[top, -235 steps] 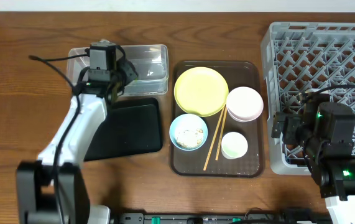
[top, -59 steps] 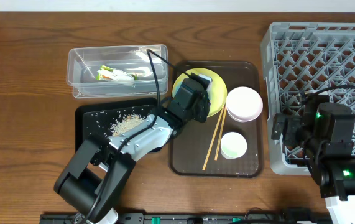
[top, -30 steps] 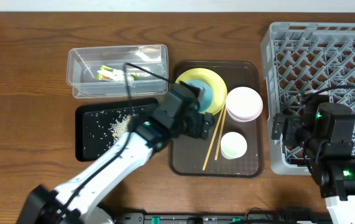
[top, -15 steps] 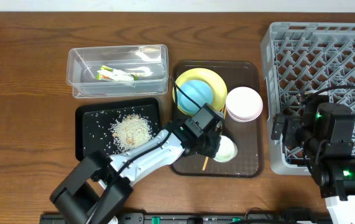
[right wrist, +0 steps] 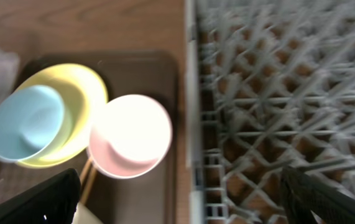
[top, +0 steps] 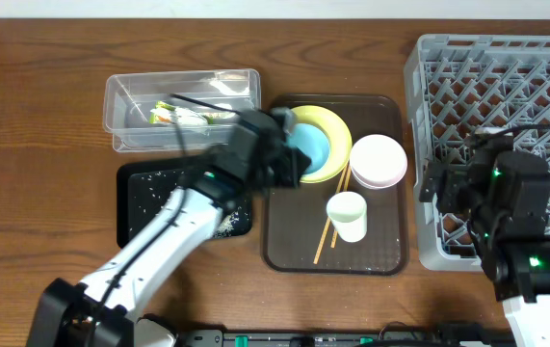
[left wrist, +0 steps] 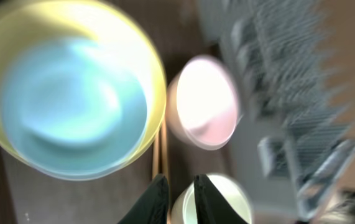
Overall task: Sort waste into correct bins and load items into the dishwasher rack
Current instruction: 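Grasp the small white cup with the left gripper, then lift the white cup with the left gripper while the right gripper approaches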
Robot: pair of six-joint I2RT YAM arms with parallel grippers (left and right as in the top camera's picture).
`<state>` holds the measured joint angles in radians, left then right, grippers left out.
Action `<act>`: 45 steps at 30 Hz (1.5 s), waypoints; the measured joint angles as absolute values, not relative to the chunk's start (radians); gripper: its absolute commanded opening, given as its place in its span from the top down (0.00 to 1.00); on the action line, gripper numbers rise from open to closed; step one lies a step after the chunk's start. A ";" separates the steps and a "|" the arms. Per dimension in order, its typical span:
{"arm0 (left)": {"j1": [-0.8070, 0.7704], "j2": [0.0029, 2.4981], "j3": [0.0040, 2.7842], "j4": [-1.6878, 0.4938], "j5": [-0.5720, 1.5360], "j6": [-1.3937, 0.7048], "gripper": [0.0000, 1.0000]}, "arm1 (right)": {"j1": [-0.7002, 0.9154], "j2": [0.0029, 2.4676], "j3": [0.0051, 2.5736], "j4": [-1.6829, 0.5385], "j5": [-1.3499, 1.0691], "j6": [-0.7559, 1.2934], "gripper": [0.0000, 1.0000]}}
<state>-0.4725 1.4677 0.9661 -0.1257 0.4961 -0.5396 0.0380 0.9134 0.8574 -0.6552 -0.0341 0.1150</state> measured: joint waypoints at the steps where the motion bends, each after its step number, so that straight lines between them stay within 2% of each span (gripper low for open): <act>1: -0.439 1.469 0.967 -0.094 0.535 -0.560 0.81 | 0.038 0.932 0.857 -0.656 -0.058 0.115 0.01; 4: -0.348 1.483 0.966 -0.043 0.669 -0.611 0.81 | 0.038 0.990 0.857 -0.664 -0.120 0.115 0.01; 5: -0.333 1.485 0.966 -0.047 0.704 -0.620 0.78 | 0.038 1.003 0.857 -0.665 -0.131 0.115 0.01; 7: -0.322 1.486 0.966 -0.074 0.770 -0.612 0.64 | 0.038 1.018 0.857 -0.665 -0.150 0.115 0.01; 12: -0.374 1.487 0.966 -0.193 0.851 -0.527 0.63 | 0.038 1.019 0.857 -0.663 -0.170 0.115 0.01; 17: -0.481 1.487 0.966 -0.304 0.751 -0.414 0.59 | 0.038 1.019 0.857 -0.663 -0.180 0.115 0.01; 29: -0.734 1.487 0.966 -0.311 0.439 -0.307 0.51 | 0.038 1.019 0.857 -0.669 -0.184 0.115 0.01; 45: -0.796 1.559 0.966 -0.239 0.355 -0.292 0.50 | 0.038 1.019 0.857 -0.684 -0.184 0.115 0.01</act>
<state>-0.7956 1.5585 0.9665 -0.2390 0.3553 -0.2924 0.0380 1.0187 0.8574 -0.6838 -0.1841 0.1146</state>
